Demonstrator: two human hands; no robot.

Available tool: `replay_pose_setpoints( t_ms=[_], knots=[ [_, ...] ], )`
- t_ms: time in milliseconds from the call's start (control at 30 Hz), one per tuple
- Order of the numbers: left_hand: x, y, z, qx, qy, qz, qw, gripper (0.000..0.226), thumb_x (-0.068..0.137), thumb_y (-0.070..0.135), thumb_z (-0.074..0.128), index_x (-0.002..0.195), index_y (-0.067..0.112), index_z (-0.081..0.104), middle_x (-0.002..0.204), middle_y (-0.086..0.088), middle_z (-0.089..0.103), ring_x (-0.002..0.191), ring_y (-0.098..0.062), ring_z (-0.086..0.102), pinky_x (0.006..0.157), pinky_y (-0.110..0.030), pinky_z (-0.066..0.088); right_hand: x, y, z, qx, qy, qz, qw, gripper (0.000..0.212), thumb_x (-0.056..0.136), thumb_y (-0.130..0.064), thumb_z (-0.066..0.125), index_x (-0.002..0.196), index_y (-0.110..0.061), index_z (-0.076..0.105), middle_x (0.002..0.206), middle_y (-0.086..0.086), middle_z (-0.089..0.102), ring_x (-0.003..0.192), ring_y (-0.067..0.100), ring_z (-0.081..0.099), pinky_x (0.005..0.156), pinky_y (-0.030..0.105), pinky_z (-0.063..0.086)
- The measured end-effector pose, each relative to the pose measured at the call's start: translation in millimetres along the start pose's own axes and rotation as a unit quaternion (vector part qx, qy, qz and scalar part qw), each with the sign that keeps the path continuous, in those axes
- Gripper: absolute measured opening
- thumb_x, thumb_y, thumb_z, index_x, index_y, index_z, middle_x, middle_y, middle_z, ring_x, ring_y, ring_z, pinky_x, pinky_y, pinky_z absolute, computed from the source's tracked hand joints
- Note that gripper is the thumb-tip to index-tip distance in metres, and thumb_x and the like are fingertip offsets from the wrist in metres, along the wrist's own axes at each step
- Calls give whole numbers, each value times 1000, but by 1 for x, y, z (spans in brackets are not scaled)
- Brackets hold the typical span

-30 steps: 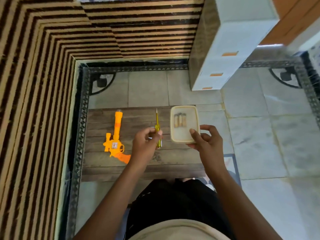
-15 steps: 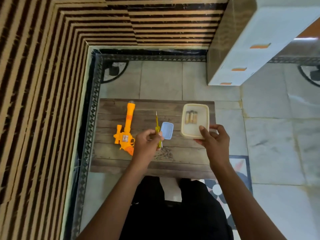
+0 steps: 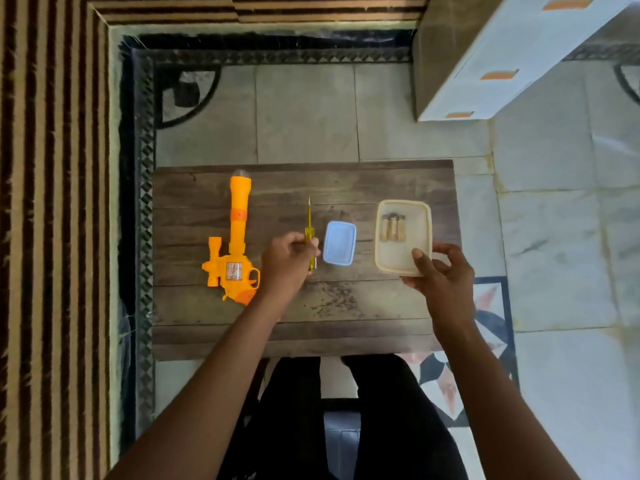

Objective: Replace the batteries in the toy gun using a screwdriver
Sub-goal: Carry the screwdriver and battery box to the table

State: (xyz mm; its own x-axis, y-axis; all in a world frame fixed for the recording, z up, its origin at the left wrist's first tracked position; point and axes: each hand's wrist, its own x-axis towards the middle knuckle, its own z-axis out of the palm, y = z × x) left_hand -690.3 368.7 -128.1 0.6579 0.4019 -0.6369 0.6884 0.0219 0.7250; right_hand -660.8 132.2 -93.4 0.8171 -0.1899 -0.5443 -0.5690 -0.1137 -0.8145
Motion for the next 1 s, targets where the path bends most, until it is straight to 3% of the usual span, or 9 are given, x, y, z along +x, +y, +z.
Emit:
replay_pose_setpoints(
  t_ms=[200, 333, 433, 500, 633, 767, 867, 1000],
  knots=[
    [60, -75, 20, 41, 56, 15, 997, 20, 99, 16, 70, 82, 25, 68, 78, -1, 75, 72, -18, 69, 64, -44, 61, 68, 80, 11, 0, 5, -63, 998, 13, 101, -14, 66, 111, -22, 65, 95, 7, 78, 85, 16, 77, 66, 29, 61],
    [91, -113, 33, 39, 102, 55, 992, 22, 100, 14, 69, 83, 27, 67, 75, 7, 73, 66, -7, 69, 59, -38, 60, 103, 128, 31, -14, 12, -115, 993, 11, 102, -20, 66, 112, -26, 67, 95, 11, 78, 88, 19, 76, 73, 39, 61],
    [99, -129, 41, 33, 115, 76, 990, 19, 101, 17, 69, 86, 29, 68, 75, 7, 72, 63, 1, 65, 58, -33, 58, 111, 149, 38, -22, 50, -153, 987, 7, 102, -24, 67, 109, -25, 67, 80, 6, 75, 71, 7, 68, 65, 29, 55],
    [101, -136, 44, 35, 129, 86, 987, 13, 100, 22, 71, 88, 28, 70, 80, 4, 74, 67, -1, 66, 64, -39, 59, 114, 158, 42, -16, 73, -160, 984, 13, 101, -26, 68, 111, -17, 67, 74, 4, 73, 67, 3, 65, 62, 23, 52],
    [102, -145, 46, 40, 146, 107, 983, 8, 99, 28, 72, 96, 21, 73, 87, -2, 75, 76, -16, 70, 69, -48, 61, 119, 171, 48, -17, 100, -176, 979, 15, 100, -29, 69, 108, -17, 69, 84, 7, 77, 79, 13, 74, 70, 44, 63],
    [106, -149, 47, 40, 159, 126, 978, 7, 98, 29, 73, 91, 26, 71, 84, 0, 74, 68, -3, 66, 64, -42, 60, 121, 180, 54, -17, 122, -204, 971, 20, 101, -29, 69, 107, -10, 71, 88, 6, 78, 79, 21, 76, 68, 51, 63],
    [108, -150, 48, 43, 172, 134, 975, 9, 96, 31, 75, 93, 24, 72, 83, 1, 74, 66, -2, 65, 61, -34, 58, 122, 183, 59, -17, 140, -222, 965, 23, 101, -30, 68, 106, -8, 74, 84, 2, 74, 70, 25, 72, 61, 47, 61],
    [112, -150, 48, 42, 174, 150, 972, 10, 96, 32, 75, 88, 28, 73, 80, 3, 75, 68, -2, 68, 65, -39, 60, 125, 189, 61, -11, 138, -236, 962, 27, 102, -30, 67, 105, -4, 74, 79, 5, 72, 55, 11, 66, 52, 26, 52]
  ],
)
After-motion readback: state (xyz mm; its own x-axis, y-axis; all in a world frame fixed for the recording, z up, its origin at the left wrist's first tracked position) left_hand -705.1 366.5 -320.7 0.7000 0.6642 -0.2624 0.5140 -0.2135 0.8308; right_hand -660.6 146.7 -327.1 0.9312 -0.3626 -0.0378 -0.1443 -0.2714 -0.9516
